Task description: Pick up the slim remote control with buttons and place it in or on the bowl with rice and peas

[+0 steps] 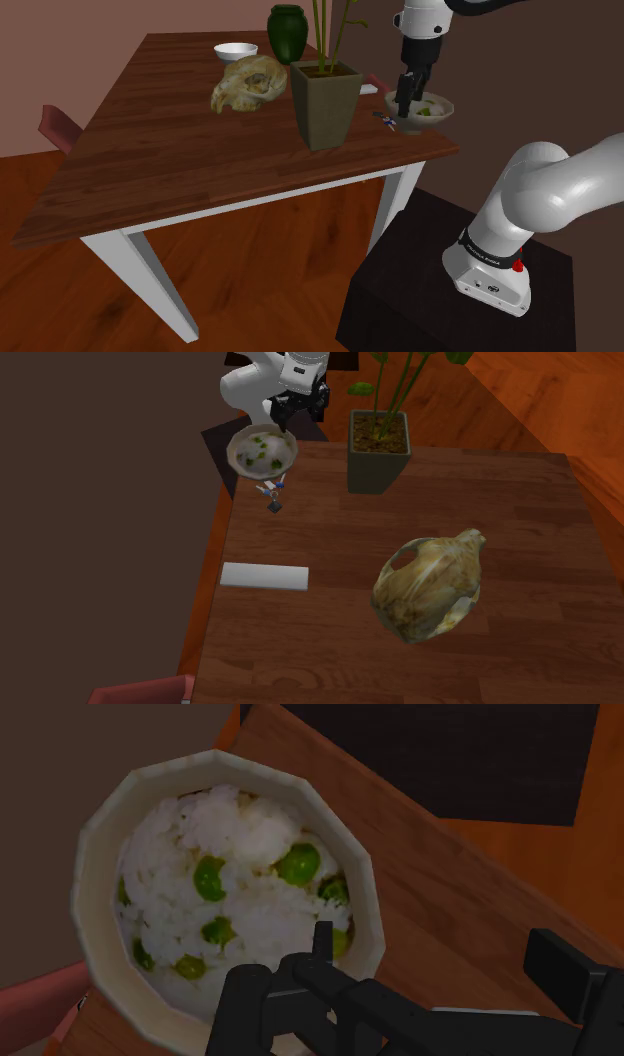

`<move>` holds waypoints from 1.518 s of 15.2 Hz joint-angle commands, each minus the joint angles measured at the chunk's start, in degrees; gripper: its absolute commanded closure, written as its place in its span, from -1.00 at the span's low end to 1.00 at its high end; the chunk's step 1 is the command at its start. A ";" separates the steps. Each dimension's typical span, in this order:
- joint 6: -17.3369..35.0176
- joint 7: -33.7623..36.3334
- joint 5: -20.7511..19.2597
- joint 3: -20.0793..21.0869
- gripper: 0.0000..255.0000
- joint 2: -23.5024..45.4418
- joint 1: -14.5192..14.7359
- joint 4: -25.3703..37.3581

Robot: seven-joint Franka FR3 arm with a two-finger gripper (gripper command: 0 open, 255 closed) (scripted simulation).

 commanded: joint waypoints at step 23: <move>18.21 -54.57 -1.40 -26.59 -1.00 36.92 2.12 24.64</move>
